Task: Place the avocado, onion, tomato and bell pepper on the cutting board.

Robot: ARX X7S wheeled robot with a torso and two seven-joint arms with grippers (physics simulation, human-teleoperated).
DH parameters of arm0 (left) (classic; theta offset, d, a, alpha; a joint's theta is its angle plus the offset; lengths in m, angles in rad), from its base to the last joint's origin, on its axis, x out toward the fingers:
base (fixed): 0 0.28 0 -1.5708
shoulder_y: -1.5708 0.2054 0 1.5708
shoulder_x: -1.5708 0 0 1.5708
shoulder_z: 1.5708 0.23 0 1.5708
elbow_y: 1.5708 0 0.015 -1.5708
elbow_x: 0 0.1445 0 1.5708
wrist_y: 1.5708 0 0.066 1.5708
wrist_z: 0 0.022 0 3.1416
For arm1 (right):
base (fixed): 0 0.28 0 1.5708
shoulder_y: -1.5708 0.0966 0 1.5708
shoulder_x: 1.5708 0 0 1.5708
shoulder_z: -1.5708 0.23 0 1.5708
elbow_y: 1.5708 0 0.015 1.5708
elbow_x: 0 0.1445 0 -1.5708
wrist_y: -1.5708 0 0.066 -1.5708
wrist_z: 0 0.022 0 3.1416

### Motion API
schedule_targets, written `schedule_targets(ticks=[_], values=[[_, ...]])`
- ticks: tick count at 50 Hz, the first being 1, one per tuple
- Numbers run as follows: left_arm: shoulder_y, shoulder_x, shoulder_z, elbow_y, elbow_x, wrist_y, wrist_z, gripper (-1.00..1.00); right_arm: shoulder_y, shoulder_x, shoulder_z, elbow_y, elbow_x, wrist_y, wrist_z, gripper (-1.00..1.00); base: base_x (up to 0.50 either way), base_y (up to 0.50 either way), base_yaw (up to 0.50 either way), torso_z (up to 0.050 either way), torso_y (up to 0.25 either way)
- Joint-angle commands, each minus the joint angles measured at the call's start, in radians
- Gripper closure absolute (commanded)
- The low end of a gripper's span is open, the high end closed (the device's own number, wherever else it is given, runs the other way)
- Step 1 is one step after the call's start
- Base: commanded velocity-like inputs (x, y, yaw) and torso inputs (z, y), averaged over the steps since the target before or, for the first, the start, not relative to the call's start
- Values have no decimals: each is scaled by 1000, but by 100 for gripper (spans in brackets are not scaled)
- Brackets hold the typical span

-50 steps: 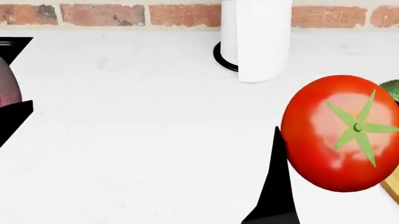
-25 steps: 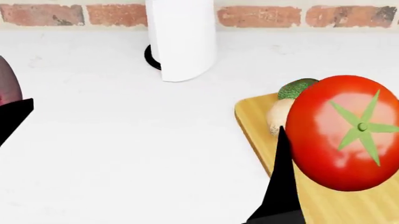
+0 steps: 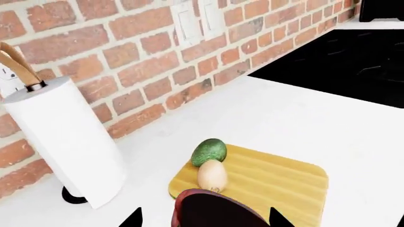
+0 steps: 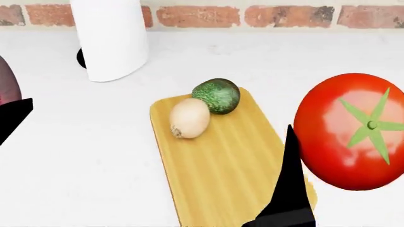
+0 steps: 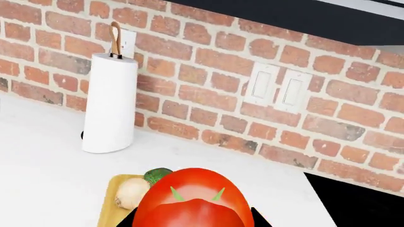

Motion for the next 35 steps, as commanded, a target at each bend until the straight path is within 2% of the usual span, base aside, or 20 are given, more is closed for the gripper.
schedule_targets(ticks=[1, 8, 17, 30, 35], values=[[-17, 27, -36, -23, -5, -4, -1, 100, -17, -27, 21, 33, -53, 36, -76, 100, 1, -480, 0, 0, 0], [-14, 28, -36, -22, -7, -6, -2, 100, -57, -39, 3, 75, -101, 65, -116, 100, 1, -328, 0, 0, 0], [-12, 37, -35, -34, -8, -8, 0, 100, -104, -63, -14, 198, -170, 121, -211, 100, 0, -5, 0, 0, 1], [-33, 41, -44, -63, -13, -21, 4, 100, -44, -104, -49, 425, -203, 301, -242, 100, 0, 0, 0, 0, 0], [-34, 41, -45, -59, -16, -22, -4, 100, -45, -81, -43, 423, -199, 310, -248, 100, 322, -46, 0, 2, 0]])
